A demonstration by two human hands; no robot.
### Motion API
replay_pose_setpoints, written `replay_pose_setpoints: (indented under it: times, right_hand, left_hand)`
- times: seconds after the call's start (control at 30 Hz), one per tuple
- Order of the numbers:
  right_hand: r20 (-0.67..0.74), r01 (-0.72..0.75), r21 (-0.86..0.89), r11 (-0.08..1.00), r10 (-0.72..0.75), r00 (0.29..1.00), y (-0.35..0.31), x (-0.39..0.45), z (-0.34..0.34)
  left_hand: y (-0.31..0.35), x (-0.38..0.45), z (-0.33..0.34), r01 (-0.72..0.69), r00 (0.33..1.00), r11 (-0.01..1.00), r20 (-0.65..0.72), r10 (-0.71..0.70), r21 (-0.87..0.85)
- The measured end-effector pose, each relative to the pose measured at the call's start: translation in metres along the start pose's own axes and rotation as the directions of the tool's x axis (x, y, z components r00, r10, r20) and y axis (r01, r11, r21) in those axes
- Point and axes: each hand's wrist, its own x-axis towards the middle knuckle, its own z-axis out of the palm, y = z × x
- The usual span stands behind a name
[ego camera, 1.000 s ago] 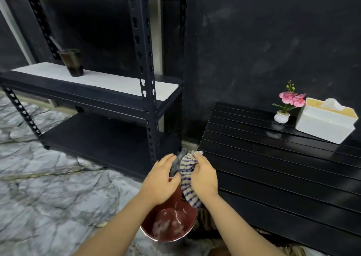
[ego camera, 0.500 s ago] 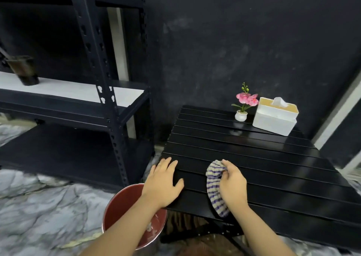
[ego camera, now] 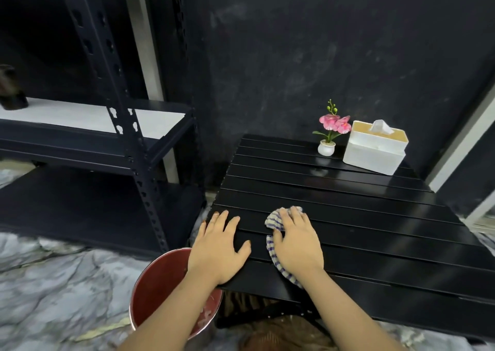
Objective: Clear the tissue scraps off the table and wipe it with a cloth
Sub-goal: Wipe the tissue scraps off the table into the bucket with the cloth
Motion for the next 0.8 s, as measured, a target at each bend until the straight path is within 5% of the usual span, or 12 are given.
replay_pose_setpoints:
  times: [0.13,0.47,0.8]
  right_hand:
    - [0.034,0.161,0.02,0.987,-0.162,0.986,-0.012,0.006,0.008]
    - [0.052,0.218,0.074,0.973,-0.222,0.974,0.008,-0.031,-0.001]
    - [-0.055,-0.009,-0.069,0.998,0.005,0.998,0.118,-0.057,-0.049]
  left_hand:
    - [0.0,0.0,-0.001,-0.008,1.0,1.0,-0.002,0.008,0.004]
    - [0.005,-0.002,-0.009,-0.001,0.999,1.0,0.043,0.001,-0.005]
    - [0.003,-0.001,-0.008,-0.002,0.999,1.0,0.035,0.002,-0.004]
